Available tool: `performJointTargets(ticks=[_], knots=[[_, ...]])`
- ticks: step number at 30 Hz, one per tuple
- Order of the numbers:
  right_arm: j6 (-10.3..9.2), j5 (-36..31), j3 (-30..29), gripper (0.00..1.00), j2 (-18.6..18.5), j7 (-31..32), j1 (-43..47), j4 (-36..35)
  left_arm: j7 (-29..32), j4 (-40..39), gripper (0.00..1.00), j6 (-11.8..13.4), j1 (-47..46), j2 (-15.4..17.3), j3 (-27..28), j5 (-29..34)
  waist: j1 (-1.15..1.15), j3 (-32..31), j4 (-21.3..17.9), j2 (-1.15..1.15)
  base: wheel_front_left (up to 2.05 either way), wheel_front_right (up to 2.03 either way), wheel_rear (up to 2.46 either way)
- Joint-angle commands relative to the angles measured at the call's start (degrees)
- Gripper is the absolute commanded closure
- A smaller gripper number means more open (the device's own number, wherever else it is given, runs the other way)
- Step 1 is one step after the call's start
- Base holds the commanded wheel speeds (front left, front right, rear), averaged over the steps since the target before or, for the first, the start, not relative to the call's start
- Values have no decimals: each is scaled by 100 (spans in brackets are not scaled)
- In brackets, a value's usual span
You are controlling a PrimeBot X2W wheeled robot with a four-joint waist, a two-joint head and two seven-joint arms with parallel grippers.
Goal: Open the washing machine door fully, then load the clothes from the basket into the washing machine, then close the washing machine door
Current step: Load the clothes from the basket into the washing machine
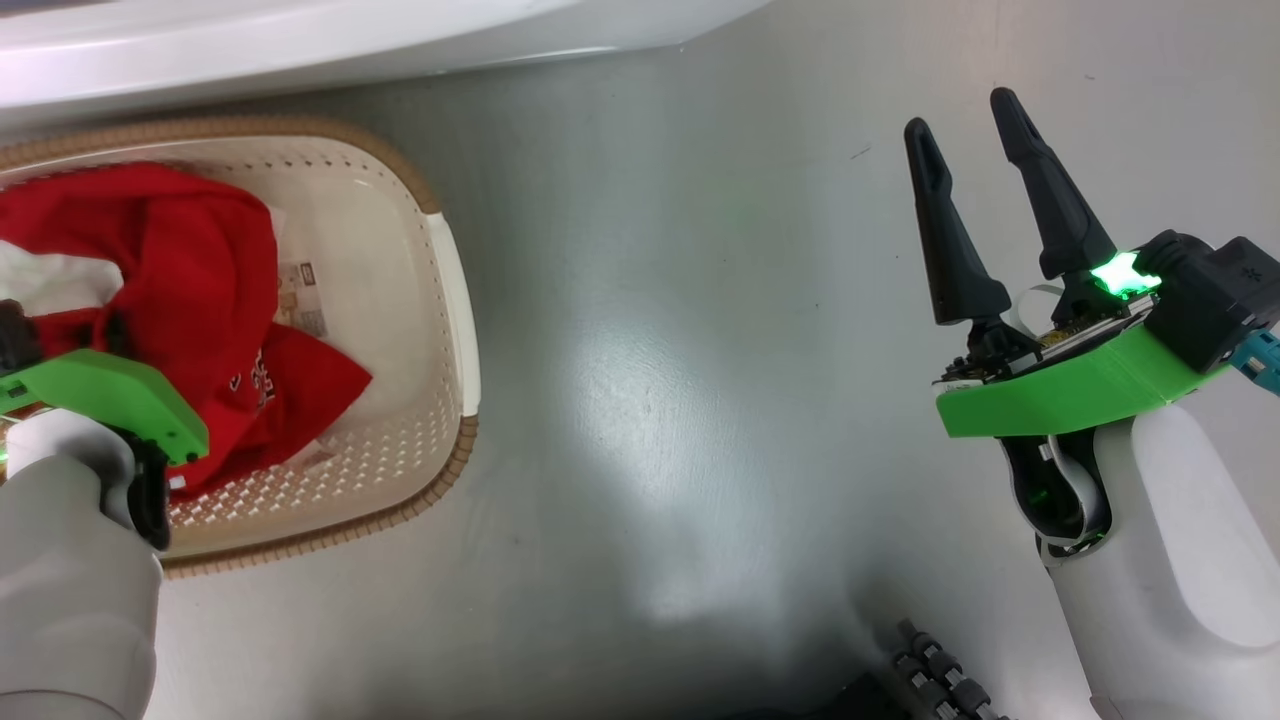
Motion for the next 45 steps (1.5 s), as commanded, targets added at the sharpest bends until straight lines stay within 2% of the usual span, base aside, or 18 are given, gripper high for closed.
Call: performJointTargets(ticks=[1, 12, 27, 45], knots=[[9, -47, 69, 0, 39, -26, 91, -108, -27, -5, 100, 35, 115, 222, 51, -35, 0, -29, 8, 0, 0, 0, 0], [9, -21, 104, 0, 66, -26, 123, -3, -199, 1, 100, -38, 334, 142, -19, -115, 0, -456, 67, 0, 0, 0, 0], [9, 63, 142, 0, 66, -26, 292, 174, -520, -134, 100, -364, 832, -53, -99, -267, 0, -1229, 220, 0, 0, 0, 0], [9, 159, 82, 0, -23, -26, 710, 373, -540, -1763, 100, -475, 2070, -186, -104, -362, 0, -2286, 476, 0, 0, 0, 0]])
